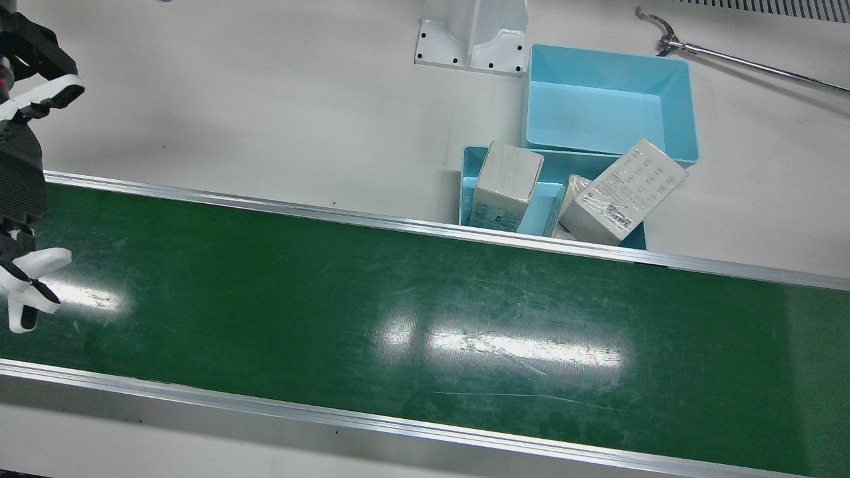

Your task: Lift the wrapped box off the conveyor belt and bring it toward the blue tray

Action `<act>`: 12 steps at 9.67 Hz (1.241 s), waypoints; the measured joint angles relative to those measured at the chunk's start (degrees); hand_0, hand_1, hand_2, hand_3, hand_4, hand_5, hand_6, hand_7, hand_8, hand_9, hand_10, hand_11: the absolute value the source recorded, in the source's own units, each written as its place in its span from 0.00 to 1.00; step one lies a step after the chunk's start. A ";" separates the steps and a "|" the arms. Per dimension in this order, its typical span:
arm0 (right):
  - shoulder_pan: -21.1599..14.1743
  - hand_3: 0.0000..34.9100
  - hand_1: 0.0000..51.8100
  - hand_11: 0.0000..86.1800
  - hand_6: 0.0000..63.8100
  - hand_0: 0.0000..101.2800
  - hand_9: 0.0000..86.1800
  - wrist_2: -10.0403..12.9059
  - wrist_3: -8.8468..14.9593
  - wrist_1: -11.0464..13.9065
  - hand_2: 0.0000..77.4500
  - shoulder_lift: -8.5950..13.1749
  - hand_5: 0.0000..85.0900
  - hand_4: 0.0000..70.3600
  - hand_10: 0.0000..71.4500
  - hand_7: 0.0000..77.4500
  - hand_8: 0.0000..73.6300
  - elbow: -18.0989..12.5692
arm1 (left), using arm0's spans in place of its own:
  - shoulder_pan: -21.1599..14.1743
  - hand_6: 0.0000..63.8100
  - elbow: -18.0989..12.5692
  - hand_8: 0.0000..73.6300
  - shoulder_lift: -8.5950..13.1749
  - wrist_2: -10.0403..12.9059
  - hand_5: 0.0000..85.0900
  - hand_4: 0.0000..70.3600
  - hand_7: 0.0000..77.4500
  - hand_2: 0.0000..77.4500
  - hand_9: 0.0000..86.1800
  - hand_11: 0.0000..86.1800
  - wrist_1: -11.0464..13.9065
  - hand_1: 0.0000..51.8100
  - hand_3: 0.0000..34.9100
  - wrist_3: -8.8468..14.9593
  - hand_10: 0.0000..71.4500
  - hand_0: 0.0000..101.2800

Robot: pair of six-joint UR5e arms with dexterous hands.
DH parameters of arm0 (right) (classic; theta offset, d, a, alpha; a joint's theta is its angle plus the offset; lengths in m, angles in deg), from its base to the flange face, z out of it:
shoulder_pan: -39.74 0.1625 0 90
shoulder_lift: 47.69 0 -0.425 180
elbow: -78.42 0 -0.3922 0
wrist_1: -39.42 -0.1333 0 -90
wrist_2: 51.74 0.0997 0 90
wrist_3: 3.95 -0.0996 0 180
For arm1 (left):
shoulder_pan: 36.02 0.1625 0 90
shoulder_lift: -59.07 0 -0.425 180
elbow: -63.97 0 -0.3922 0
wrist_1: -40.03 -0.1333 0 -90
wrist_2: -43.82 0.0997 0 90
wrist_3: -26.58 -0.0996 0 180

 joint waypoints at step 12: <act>3.38 0.00 0.12 0.07 0.26 0.42 0.23 -3.36 -1.70 -0.20 0.09 -2.46 0.17 0.26 0.07 0.41 0.21 0.18 | 0.00 0.00 0.00 0.01 0.00 0.00 0.01 0.00 0.01 0.01 0.00 0.01 0.00 0.00 0.00 0.00 0.00 0.00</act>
